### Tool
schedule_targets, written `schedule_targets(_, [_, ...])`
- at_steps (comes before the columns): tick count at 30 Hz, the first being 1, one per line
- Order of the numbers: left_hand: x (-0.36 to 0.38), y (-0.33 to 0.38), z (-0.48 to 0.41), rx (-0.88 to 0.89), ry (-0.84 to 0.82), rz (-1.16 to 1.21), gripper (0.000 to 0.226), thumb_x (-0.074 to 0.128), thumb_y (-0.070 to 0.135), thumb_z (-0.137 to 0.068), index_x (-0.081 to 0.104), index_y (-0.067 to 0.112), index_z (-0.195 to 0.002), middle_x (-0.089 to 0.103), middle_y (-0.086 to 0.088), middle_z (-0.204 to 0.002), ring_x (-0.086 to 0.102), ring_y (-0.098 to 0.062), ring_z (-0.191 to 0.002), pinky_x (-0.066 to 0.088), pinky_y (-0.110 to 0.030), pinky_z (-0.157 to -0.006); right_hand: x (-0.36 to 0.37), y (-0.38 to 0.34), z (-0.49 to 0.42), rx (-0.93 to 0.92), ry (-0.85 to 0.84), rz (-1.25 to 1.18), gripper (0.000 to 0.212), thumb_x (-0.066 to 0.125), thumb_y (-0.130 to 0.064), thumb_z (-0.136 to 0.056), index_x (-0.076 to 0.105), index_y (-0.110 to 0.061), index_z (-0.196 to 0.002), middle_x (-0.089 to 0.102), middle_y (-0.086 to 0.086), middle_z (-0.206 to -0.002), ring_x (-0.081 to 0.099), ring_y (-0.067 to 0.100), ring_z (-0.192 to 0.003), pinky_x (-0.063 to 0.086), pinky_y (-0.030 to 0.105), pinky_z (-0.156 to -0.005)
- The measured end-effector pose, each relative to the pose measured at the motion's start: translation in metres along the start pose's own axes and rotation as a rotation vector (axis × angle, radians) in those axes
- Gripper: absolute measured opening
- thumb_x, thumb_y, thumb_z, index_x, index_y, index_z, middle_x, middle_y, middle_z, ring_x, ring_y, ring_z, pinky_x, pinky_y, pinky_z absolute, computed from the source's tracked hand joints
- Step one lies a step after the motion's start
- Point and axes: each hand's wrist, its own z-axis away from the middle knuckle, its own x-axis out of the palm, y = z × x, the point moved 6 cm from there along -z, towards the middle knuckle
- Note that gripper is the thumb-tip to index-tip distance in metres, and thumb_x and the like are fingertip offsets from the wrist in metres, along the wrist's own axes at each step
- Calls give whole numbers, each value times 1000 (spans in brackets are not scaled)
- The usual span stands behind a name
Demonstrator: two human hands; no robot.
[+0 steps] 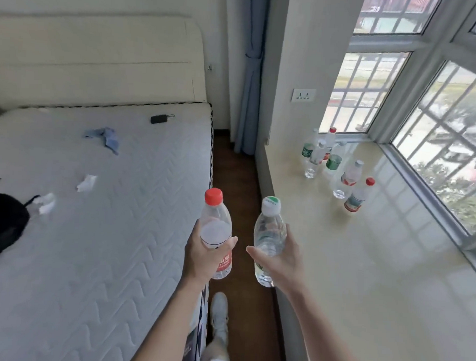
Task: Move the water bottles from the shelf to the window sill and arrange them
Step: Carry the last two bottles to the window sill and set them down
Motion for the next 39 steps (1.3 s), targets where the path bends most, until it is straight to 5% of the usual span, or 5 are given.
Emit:
schedule_targets(10, [-9,2,-214,16,-23,37,56,86,34,-68,46,50,-104,57,25,-100,58,7,-96,41,-9,-74,72,-26,-202,-29,55,27,56,92,-27,-68,55,-43,-107,69,-14,-104,67,2,-96,50,12,-79])
schedule_targets(22, [56,27,-364,67,-211,82,65,83,15,-74,40,43,-114,48,28,-102,47,28,-95,34,9,-65,61,-21,-330,53,246,14,70,91,-45,-62,58,-33,-122,71,-10,-111,69,6,-101,57,34,-91])
schedule_targets(28, [113,34,-416,62,-321,68,62,84,24,-73,42,48,-113,53,25,-105,57,1,-101,38,0,-72,22,-2,-376,121,298,42,69,91,-46,-61,59,-32,-120,71,-10,-108,69,8,-100,58,42,-92])
schedule_targets(33, [185,52,-456,109,-449,29,60,85,24,-72,43,50,-105,52,28,-103,54,9,-96,37,5,-66,-28,24,-413,180,413,64,78,91,-48,-62,56,-32,-129,69,-14,-114,66,2,-106,55,34,-95])
schedule_targets(39, [290,84,-489,161,-632,-33,55,87,22,-69,50,47,-102,61,15,-108,58,-8,-103,44,-15,-80,-94,54,-443,262,582,41,60,93,-28,-65,58,-30,-113,66,-22,-101,61,-10,-96,42,8,-77])
